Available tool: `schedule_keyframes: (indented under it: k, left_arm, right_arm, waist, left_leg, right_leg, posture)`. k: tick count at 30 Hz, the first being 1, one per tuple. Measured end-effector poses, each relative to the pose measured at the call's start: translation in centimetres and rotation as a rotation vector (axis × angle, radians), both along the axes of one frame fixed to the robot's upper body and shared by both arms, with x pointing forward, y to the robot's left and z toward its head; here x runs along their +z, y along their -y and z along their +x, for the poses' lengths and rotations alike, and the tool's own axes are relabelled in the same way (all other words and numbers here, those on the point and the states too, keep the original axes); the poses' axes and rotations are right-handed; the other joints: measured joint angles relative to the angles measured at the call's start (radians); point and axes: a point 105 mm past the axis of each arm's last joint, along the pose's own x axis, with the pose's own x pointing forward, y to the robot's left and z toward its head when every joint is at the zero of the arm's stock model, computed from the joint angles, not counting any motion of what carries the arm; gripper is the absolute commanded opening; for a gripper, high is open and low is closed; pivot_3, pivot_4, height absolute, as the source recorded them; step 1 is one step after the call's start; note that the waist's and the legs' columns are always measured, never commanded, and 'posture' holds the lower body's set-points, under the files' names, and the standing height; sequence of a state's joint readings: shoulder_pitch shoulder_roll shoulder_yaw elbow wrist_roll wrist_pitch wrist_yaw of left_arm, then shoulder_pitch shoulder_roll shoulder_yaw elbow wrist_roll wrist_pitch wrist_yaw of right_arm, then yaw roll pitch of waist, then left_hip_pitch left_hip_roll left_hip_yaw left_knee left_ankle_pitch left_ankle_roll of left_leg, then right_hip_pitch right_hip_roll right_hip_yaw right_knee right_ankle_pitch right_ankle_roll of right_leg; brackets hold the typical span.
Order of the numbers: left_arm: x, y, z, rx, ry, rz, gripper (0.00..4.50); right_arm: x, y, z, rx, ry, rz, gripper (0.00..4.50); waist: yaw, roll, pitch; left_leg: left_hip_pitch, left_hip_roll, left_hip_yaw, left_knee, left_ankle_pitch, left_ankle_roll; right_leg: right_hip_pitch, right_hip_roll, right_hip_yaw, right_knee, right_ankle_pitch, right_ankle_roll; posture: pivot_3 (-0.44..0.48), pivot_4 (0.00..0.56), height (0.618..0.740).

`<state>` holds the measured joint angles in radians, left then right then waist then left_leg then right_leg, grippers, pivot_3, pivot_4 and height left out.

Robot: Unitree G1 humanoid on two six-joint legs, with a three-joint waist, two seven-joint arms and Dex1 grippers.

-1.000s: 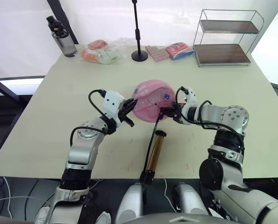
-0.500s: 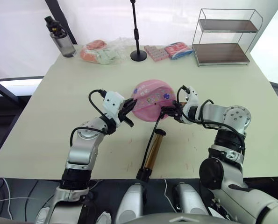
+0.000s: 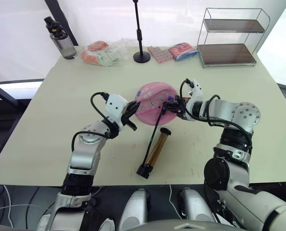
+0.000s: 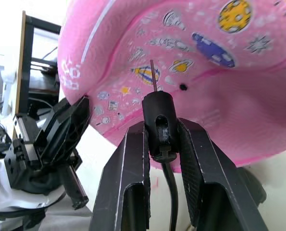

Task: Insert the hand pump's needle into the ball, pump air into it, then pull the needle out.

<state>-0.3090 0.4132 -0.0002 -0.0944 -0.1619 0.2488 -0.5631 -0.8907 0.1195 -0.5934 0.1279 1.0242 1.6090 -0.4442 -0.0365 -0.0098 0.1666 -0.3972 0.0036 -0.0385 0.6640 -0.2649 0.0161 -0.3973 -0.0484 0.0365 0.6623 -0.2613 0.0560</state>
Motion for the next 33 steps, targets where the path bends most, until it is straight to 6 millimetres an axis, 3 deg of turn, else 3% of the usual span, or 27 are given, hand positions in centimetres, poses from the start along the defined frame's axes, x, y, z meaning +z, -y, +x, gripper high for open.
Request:
schedule_keyframes:
  k: [11, 33]
  left_arm:
    - [0.0, 0.0, 0.0, -0.002, 0.01, 0.0, 0.08]
    - [-0.2, -0.1, -0.2, -0.01, 0.028, 0.003, 0.08]
  right_arm:
    - [-1.8, 0.6, -0.1, 0.051, -0.088, -0.046, 0.33]
    - [-2.0, 0.6, 0.4, 0.032, -0.135, -0.047, 0.33]
  waist:
    - [0.0, 0.0, 0.0]
    - [0.0, 0.0, 0.0]
  left_leg:
    - [-0.001, 0.0, 0.001, -0.001, 0.0, 0.0]
    - [-0.002, 0.0, 0.001, -0.002, 0.0, 0.0]
  right_leg:
    - [-0.002, 0.0, 0.001, 0.0, 0.0, 0.0]
    - [-0.003, 0.0, 0.001, -0.001, 0.0, 0.0]
  posture:
    - [0.0, 0.15, 0.74]
    - [0.0, 0.15, 0.74]
